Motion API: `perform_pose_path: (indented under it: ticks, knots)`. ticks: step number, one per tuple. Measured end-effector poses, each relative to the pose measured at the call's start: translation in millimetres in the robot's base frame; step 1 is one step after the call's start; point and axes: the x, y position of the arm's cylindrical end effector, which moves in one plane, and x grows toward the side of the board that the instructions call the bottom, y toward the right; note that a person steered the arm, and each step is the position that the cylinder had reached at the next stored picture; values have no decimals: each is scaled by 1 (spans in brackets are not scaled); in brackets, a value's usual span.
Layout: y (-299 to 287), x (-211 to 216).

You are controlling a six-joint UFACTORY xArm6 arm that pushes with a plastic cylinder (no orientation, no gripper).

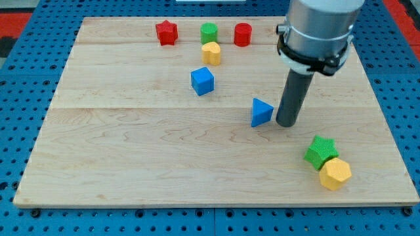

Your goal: Push the blue triangle towards the blue cube

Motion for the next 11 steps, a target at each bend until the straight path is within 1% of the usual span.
perform_pose_path:
  ticks: [1,2,3,4,5,6,7,8,9,10,11]
  knots:
    - [-56,-11]
    - [-140,3]
    - [-114,-2]
    - [-86,52]
    - [-145,79]
    - [-205,63]
    - [-170,51]
    - [-170,19]
    - [-168,14]
    - [-151,28]
    - [-47,25]
